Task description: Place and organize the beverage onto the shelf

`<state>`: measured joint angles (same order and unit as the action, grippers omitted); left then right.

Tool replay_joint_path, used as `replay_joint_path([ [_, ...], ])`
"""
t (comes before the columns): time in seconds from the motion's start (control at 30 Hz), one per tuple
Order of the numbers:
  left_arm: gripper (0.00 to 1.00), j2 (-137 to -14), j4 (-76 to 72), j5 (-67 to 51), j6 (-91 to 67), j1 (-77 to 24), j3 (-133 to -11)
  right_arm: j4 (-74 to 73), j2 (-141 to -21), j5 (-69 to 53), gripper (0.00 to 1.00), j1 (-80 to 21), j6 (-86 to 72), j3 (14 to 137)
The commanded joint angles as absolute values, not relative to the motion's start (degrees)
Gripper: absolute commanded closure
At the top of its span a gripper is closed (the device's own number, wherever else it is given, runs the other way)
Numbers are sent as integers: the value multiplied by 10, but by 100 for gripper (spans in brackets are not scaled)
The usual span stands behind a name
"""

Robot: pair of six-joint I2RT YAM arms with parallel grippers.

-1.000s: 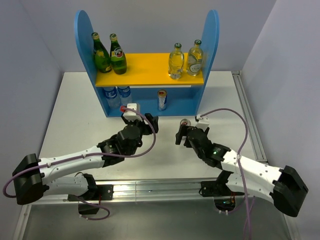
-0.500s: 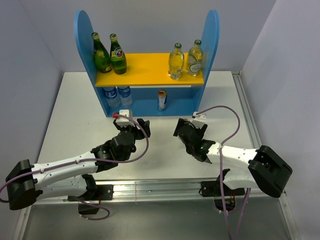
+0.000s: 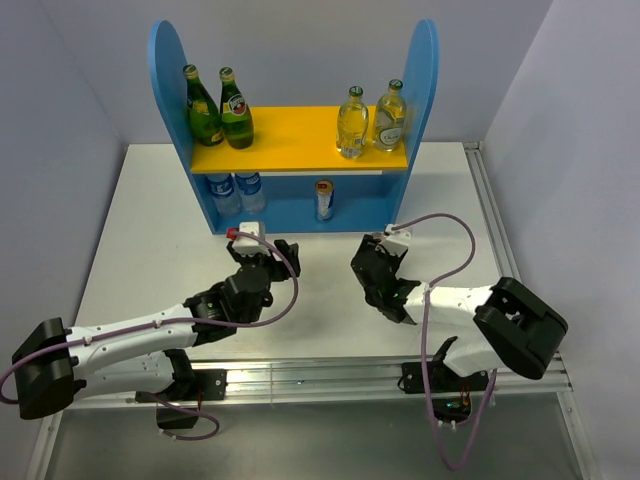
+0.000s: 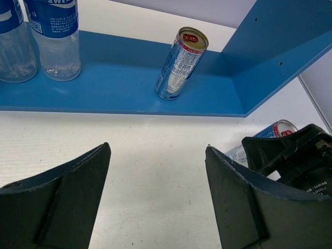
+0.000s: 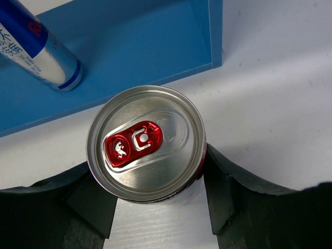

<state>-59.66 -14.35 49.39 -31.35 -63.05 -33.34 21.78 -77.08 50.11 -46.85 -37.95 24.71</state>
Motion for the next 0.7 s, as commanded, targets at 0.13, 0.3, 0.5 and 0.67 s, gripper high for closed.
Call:
replay_joint_path([
  [0.13,20,-592,-185,497,-323,-634,-322,173,-799,527,100,-470,-408,321],
  [0.3,20,-582,-178,508,-321,-634,-316,197,-823,549,100,-470,-344,371],
  [0.5,19,-564,-176,518,-319,-633,-308,232,-879,548,100,-465,-273,446],
  [0.67,19,-550,-170,526,-316,-633,-303,256,-936,531,100,-435,-231,500],
])
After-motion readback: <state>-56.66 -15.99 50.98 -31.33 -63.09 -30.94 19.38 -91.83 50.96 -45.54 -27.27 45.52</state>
